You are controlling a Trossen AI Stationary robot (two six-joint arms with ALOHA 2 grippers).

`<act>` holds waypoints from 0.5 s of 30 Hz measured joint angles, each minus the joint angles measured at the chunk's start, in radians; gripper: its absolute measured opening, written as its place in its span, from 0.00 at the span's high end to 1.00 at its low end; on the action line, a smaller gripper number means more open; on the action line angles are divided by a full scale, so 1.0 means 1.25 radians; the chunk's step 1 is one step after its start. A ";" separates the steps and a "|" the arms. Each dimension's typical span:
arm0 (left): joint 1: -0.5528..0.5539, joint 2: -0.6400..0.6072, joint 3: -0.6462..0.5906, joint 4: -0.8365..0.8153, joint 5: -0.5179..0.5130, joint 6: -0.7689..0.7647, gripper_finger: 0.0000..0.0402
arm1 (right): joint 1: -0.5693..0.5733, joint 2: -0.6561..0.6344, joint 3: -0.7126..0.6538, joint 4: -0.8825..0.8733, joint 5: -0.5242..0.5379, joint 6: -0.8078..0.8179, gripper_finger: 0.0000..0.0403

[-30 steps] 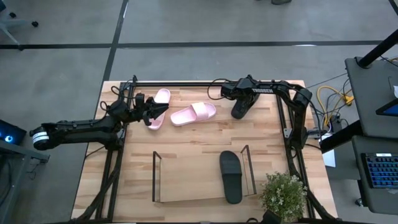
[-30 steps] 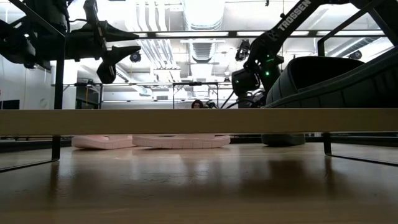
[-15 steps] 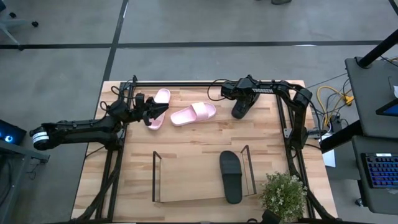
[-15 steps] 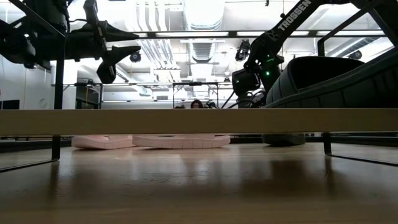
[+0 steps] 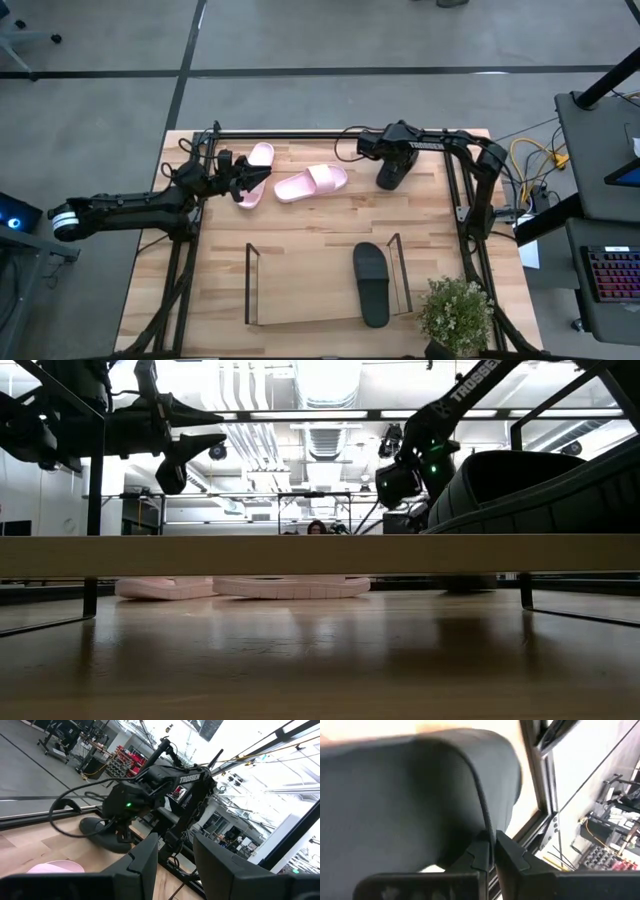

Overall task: Pick and place slides into the shelf
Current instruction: Put the black slide on the shelf

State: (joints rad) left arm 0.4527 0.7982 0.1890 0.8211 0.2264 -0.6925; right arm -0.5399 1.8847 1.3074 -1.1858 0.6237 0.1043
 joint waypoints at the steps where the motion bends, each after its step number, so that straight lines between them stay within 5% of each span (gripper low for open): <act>1: 0.000 0.000 0.000 0.000 0.000 0.000 0.73 | 0.003 -0.008 0.004 -0.004 0.000 0.002 0.98; 15: 0.000 0.000 0.000 0.000 0.000 0.001 0.73 | 0.080 -0.135 0.064 -0.055 0.005 0.039 0.98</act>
State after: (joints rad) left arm 0.4526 0.7980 0.1890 0.8211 0.2264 -0.6918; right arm -0.4399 1.7157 1.3879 -1.2546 0.6296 0.1531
